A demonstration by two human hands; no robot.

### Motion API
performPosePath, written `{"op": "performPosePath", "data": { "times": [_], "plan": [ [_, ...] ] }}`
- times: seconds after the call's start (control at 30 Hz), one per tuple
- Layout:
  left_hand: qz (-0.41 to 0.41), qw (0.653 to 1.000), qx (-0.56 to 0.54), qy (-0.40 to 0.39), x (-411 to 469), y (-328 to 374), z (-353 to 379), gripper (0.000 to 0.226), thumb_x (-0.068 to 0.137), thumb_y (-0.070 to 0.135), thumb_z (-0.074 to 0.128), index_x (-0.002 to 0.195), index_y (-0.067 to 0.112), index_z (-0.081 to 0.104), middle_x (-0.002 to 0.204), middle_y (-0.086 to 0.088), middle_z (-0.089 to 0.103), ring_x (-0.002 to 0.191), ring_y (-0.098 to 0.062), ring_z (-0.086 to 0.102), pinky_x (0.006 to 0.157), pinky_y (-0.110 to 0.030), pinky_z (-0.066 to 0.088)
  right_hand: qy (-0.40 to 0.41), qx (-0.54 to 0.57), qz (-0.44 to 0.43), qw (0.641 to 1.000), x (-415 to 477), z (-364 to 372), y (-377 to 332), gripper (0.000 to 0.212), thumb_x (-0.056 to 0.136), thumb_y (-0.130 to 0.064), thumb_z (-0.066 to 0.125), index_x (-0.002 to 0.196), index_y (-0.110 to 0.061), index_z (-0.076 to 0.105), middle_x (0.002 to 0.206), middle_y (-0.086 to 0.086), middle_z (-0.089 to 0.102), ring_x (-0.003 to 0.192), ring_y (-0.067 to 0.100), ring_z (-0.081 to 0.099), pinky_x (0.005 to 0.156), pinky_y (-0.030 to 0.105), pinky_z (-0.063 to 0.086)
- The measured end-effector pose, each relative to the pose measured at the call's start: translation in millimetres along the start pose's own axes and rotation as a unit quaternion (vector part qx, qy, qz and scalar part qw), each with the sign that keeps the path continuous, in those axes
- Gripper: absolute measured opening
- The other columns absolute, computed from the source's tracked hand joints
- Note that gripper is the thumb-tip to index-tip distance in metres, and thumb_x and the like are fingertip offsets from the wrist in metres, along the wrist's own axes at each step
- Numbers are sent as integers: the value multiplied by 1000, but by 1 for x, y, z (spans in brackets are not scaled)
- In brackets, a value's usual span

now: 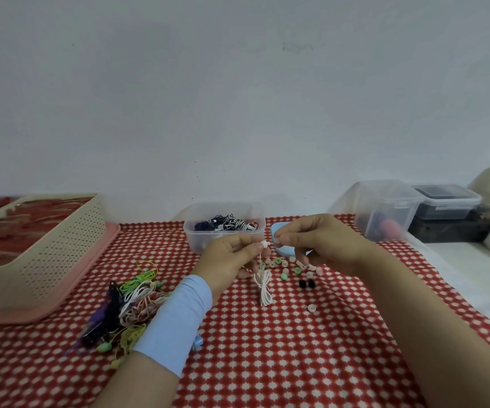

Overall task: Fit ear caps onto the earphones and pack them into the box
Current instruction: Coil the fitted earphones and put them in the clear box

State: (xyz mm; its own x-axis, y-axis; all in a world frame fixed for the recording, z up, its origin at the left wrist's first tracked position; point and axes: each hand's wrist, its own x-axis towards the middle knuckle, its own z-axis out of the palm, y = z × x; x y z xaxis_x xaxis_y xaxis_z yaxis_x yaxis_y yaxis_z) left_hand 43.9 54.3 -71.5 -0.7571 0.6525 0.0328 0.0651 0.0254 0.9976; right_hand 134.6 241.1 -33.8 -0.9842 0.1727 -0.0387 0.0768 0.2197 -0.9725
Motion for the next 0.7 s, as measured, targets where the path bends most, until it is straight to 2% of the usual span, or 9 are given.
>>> {"op": "performPosePath", "data": {
  "times": [0.1,0.17,0.27,0.4,0.7],
  "plan": [
    [4,999,-36,-7,1,-1,0,17,94,11,62,108,9,70,89,-2,74,59,-7,59,50,-15,44,-22,52,6,998,2,7,1,16,93,-8,68,90,-15,83,77,7,71,50,15,51,40,20,30],
    [9,999,-41,-13,1,-1,0,16,95,11,60,107,9,70,85,-1,73,59,-7,58,50,-15,43,-39,72,2,997,2,10,0,15,92,-7,67,93,-11,81,73,4,71,53,15,53,40,19,32],
    [16,998,-49,-20,0,0,0,16,96,9,58,106,8,70,79,1,72,58,-5,56,53,-16,45,-52,102,6,993,2,13,0,14,82,-12,70,90,-11,81,75,7,72,55,16,56,39,19,34],
    [18,998,-48,-25,-1,1,1,18,97,9,57,110,4,69,71,6,69,54,-2,53,55,-18,43,-56,114,14,992,2,15,1,16,76,-16,72,88,-11,83,93,18,71,56,15,60,39,19,39],
    [39,999,-4,-16,-2,3,-3,16,94,6,60,105,8,72,73,2,71,58,-4,55,55,-15,47,-48,106,43,992,6,16,2,17,76,-18,74,89,-14,83,91,15,72,57,13,61,40,19,42]
  ]
}}
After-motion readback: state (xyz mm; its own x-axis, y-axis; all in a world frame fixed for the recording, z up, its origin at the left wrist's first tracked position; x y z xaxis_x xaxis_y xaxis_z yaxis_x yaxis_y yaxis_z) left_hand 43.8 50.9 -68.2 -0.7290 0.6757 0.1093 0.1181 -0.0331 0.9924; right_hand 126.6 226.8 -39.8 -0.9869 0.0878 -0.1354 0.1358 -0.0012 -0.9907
